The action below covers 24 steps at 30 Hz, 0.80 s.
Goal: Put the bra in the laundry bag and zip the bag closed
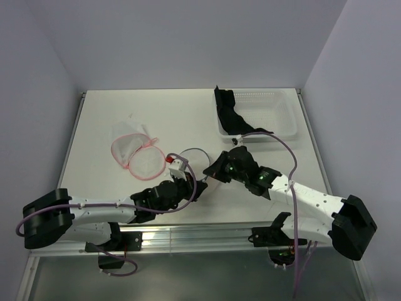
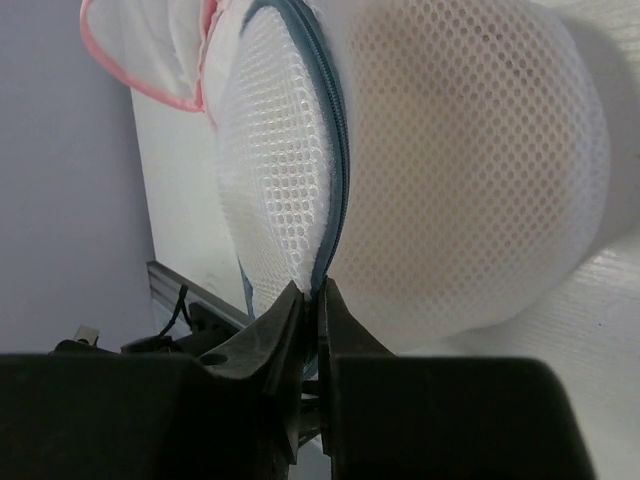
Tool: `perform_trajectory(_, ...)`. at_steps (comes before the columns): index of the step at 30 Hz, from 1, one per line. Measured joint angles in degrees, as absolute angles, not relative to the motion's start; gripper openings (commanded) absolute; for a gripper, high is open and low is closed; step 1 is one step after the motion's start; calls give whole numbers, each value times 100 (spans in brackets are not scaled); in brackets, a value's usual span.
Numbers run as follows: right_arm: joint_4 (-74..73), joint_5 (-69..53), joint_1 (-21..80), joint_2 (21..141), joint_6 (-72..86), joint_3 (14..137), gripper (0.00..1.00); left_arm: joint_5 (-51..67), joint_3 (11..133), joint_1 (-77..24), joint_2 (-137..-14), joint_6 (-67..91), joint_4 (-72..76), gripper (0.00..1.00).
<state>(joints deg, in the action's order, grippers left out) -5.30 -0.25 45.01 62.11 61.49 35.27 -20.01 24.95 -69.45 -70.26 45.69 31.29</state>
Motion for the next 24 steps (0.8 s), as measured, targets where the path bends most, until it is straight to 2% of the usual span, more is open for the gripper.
perform_trajectory(8, -543, -982, 3618, 6849, 5343, 4073, 8, -2512, 1916, -6869, -5518, 4733, 2178, 0)
perform_trajectory(16, -591, -2062, 3070, 7832, 4357, 4845, 15, -2801, 1278, -6488, -3905, 5085, 1190, 0)
perform_trajectory(20, -701, -2349, 3096, 8324, 4034, 5391, 35, -2829, 1149, -6429, -3489, 5153, 1020, 0)
perform_trajectory(21, -770, -2309, 3116, 8401, 3948, 5520, 43, -2821, 1149, -6429, -3529, 5148, 1026, 0)
perform_trajectory(24, -969, -1999, 3229, 8479, 3754, 5817, 58, -2779, 1157, -6431, -3997, 5103, 1118, 0)
